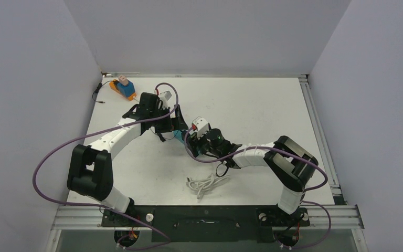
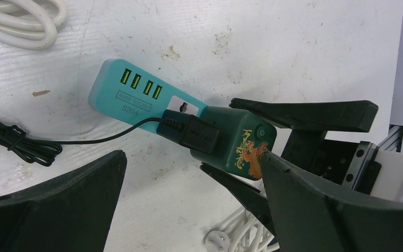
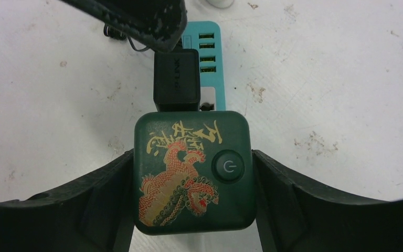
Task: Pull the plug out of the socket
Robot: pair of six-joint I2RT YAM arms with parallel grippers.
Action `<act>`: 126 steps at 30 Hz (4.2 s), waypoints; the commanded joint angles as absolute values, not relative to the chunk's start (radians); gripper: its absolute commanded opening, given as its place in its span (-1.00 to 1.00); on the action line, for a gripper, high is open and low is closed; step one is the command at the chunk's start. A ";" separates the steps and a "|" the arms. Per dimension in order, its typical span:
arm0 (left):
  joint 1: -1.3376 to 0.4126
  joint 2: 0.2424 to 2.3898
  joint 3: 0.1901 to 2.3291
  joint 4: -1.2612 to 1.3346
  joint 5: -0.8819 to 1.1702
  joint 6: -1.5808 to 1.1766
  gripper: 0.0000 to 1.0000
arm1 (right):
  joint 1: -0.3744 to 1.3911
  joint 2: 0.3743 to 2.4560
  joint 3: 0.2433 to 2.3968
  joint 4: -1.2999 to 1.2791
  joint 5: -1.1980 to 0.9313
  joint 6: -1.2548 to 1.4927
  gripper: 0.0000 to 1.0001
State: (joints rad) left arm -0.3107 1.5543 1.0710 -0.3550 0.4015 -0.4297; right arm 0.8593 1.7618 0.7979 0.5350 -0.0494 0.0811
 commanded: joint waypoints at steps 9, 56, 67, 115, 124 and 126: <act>-0.307 1.554 1.105 -0.337 0.416 -0.438 0.95 | 0.884 1.753 0.817 0.538 -0.035 0.081 -0.38; -0.452 1.698 1.083 -0.228 0.574 -0.536 0.45 | 0.852 1.398 0.511 0.568 -0.016 0.217 0.82; -0.453 1.733 1.089 -0.237 0.567 -0.544 0.16 | 0.870 1.401 0.523 0.538 0.034 0.192 0.75; -0.486 1.782 1.107 -0.276 0.542 -0.536 -0.38 | 0.948 1.408 0.551 0.496 0.122 0.136 0.18; -0.489 1.788 1.110 -0.282 0.537 -0.533 -0.40 | 0.969 1.411 0.558 0.487 0.146 0.126 0.13; -0.491 1.789 1.110 -0.285 0.535 -0.532 -0.41 | 0.969 1.408 0.556 0.488 0.146 0.130 0.12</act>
State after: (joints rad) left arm -0.4782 1.7573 1.0859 -0.2535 0.5888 -0.5644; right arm 0.9535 1.4303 0.5217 0.4694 0.1387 0.1291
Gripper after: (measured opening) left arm 0.303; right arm 0.600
